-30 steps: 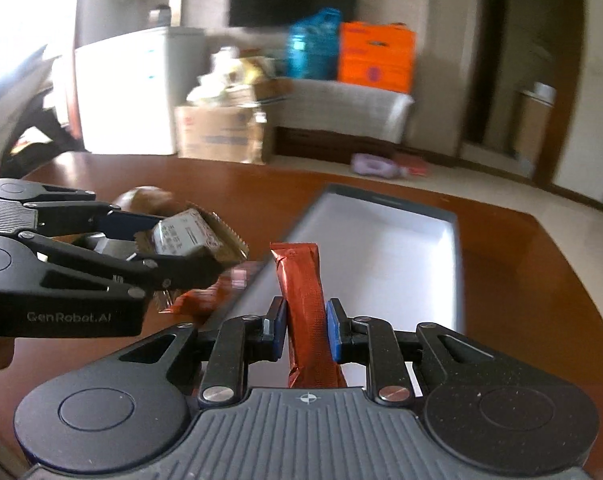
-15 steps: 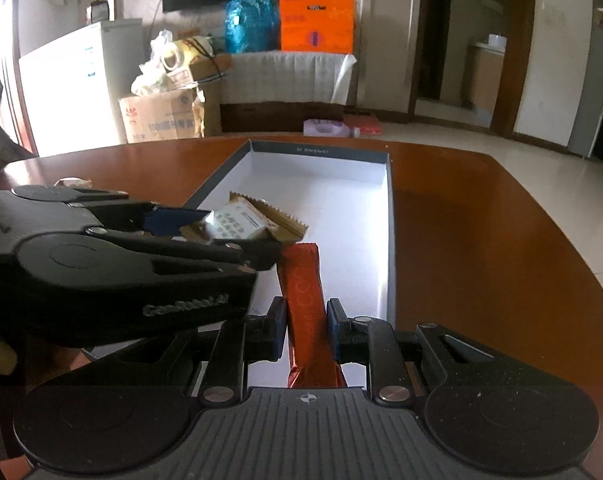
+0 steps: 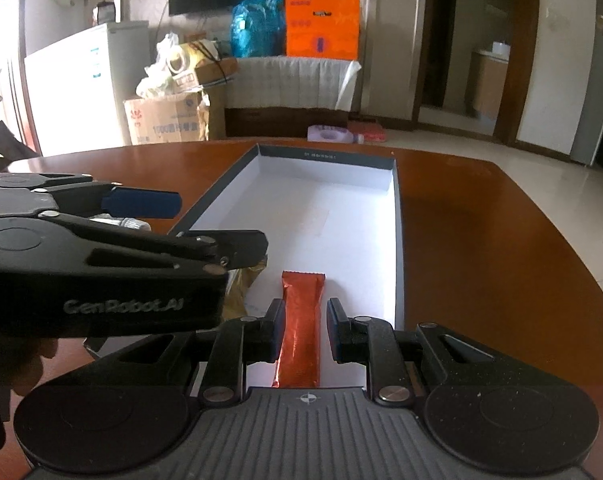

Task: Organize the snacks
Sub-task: 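Carry both snacks into the gray box and open both tools, then withdraw both tools from the box back toward the snack pile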

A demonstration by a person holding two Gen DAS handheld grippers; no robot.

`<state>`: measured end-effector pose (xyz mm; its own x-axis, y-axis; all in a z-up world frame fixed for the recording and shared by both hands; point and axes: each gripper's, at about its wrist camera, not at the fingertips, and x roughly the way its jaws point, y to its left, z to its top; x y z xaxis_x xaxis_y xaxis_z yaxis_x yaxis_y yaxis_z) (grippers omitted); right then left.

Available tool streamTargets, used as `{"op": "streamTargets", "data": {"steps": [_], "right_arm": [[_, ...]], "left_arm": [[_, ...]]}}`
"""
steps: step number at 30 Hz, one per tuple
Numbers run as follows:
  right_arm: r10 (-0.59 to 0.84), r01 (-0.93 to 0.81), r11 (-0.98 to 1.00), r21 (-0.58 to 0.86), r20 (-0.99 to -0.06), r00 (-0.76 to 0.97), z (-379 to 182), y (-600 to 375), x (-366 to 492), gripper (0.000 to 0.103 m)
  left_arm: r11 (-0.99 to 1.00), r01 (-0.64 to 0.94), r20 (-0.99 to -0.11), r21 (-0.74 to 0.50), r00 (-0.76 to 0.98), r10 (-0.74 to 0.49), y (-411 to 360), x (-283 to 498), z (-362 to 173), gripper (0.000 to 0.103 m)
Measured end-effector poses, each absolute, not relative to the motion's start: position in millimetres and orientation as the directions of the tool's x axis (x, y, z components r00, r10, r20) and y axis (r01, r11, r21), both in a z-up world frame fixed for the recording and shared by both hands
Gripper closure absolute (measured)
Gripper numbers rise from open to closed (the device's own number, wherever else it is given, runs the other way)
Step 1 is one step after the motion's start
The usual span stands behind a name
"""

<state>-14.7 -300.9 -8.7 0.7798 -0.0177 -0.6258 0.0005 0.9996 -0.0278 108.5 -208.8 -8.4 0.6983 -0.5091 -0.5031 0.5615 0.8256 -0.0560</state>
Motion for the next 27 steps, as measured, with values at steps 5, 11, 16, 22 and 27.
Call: {"op": "streamTargets", "data": {"steps": [5, 11, 16, 22, 27], "right_arm": [[-0.036, 0.009, 0.999, -0.048, -0.611, 0.79, -2.3, -297.1, -19.7, 0.059], [-0.075, 0.014, 0.994, -0.11, -0.568, 0.82, 7.7, -284.0, -29.4, 0.022], [-0.067, -0.016, 0.989, -0.145, -0.551, 0.832, 13.7, -268.1, -34.1, 0.018], [-0.07, -0.031, 0.984, -0.174, -0.548, 0.834, 17.7, -251.3, -39.6, 0.013], [-0.066, -0.047, 0.981, -0.189, -0.551, 0.832, 18.0, -239.5, -49.5, 0.013]], "left_arm": [[0.835, 0.546, -0.496, -0.066, 0.709, -0.502, -191.8, 98.8, 0.3, 0.03], [0.843, 0.532, -0.474, -0.08, 0.724, -0.502, -157.3, 72.4, 11.9, 0.029], [0.857, 0.511, -0.459, -0.072, 0.745, -0.483, -126.9, 51.1, 23.2, 0.029], [0.88, 0.471, -0.467, -0.058, 0.767, -0.441, -92.2, 23.7, 26.0, 0.029], [0.897, 0.438, -0.473, -0.06, 0.779, -0.412, -72.4, 9.3, 26.6, 0.029]]}}
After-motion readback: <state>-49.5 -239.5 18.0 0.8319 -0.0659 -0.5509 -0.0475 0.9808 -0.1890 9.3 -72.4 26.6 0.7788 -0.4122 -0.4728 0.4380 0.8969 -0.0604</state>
